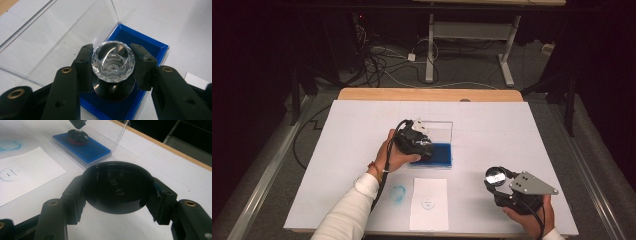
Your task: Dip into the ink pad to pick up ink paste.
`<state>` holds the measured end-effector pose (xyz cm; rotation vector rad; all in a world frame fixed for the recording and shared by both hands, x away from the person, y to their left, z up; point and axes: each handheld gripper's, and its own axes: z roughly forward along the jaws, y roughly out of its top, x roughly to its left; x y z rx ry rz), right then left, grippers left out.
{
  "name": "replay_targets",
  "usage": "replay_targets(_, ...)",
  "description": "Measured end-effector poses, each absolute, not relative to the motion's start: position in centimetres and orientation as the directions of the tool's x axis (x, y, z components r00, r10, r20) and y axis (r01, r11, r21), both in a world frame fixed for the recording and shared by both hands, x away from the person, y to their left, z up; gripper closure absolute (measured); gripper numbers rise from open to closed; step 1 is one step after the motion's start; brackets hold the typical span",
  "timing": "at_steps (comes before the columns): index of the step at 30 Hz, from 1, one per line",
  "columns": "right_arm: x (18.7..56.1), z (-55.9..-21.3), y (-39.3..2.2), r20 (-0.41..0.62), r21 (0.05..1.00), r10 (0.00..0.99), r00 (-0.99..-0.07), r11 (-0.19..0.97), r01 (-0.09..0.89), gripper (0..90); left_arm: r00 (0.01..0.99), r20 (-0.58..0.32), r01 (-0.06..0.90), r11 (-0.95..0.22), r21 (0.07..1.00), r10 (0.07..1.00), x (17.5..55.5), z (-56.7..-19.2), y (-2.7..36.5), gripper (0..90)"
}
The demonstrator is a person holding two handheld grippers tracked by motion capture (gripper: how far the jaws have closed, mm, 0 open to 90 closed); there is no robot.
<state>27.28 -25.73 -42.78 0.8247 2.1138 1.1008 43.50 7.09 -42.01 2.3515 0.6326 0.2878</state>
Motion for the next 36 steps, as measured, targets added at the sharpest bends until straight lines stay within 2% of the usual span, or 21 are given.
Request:
replay_targets(7,27.2,-42.8,-25.8,-0.229,0.854,0.755,-0.615,0.459,0.246,39.0,0.856,0.014,0.377,-0.643,0.666,0.517,43.3,-41.9,7.8,54.4)
replay_targets(13,27.2,-42.8,-25.7,-0.235,0.85,0.749,-0.62,0.468,0.243,38.9,0.859,0.031,0.368,-0.658,0.657,0.512,43.0,-41.8,7.7,54.4)
replay_targets(21,27.2,-42.8,-25.7,-0.229,0.852,0.754,-0.616,0.462,0.248,38.9,0.848,-0.023,0.405,-0.619,0.673,0.53,43.1,-42.2,8.6,54.4)
replay_targets(36,27.2,-42.9,-25.6,-0.234,0.848,0.748,-0.621,0.469,0.246,38.9,0.855,-0.018,0.397,-0.633,0.665,0.518,43.0,-42.2,8.6,54.5)
